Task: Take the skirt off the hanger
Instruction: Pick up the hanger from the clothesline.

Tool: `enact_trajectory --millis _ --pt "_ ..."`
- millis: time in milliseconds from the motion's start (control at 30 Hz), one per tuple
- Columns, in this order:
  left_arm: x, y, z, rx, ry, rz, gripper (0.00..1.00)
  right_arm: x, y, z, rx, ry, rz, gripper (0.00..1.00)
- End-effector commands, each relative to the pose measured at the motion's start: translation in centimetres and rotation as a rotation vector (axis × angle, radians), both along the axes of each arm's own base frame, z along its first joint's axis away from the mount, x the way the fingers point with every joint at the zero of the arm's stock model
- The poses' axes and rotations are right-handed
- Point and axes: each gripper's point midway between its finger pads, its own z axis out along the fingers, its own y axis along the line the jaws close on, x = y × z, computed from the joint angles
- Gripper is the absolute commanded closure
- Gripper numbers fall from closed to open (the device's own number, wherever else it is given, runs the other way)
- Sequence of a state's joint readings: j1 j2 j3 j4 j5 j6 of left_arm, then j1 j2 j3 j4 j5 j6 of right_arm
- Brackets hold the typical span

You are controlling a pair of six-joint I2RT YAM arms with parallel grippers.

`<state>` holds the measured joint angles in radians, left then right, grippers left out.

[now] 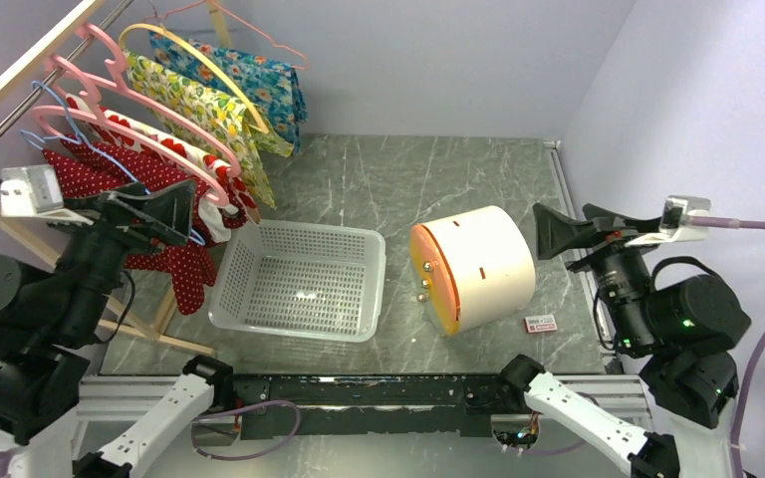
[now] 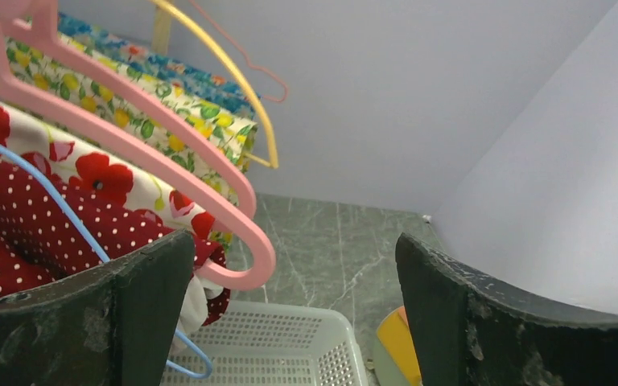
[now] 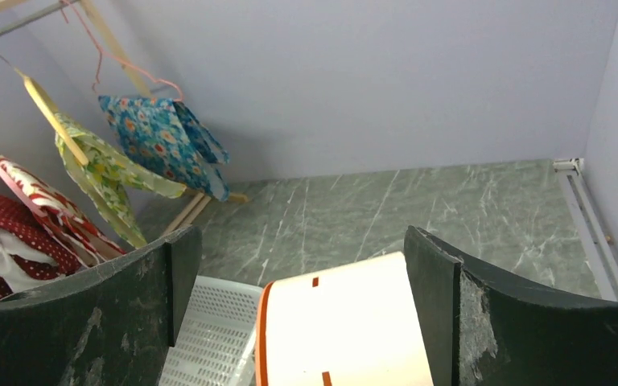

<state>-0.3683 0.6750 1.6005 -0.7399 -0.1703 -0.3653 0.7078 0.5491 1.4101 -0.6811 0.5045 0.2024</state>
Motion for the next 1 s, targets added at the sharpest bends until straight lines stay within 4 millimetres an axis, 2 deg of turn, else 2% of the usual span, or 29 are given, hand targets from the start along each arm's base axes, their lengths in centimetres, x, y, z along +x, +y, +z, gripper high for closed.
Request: enact_trajectory --millis 0,200,333,467,633,800,967 --pt "0.9 -0.5 -1.0 -0.032 0.012 -0.004 0.02 1.7 0.2 -0.7 -0.003 0.017 -0.060 0.00" --pt "2.5 -0.5 -3.5 -0.053 0.069 0.019 0.03 4.0 0.2 -3.2 -0.024 0.107 -0.187 0.00" --pt "2.9 -0.5 -5.1 -0.068 0.104 0.023 0.04 5.2 1.1 -4.8 -0.062 0.139 -0.221 0.00" --pt "2.5 -0.4 -6.1 -0.077 0.125 0.024 0.04 5.9 2.8 -6.0 -0.107 0.151 -0.182 0.00" --pt "0.9 0.0 -5.6 -0.082 0.118 0.030 0.05 5.9 4.2 -6.7 -0.075 0.161 -0.132 0.00" --pt "-0.5 1.0 -5.0 -0.089 0.125 0.080 0.07 5.9 7.2 -6.3 -0.120 0.134 0.019 0.00" --pt "0.2 2.2 -6.7 -0.083 0.268 0.166 0.12 6.3 10.9 -6.4 -0.183 0.149 0.153 0.00"
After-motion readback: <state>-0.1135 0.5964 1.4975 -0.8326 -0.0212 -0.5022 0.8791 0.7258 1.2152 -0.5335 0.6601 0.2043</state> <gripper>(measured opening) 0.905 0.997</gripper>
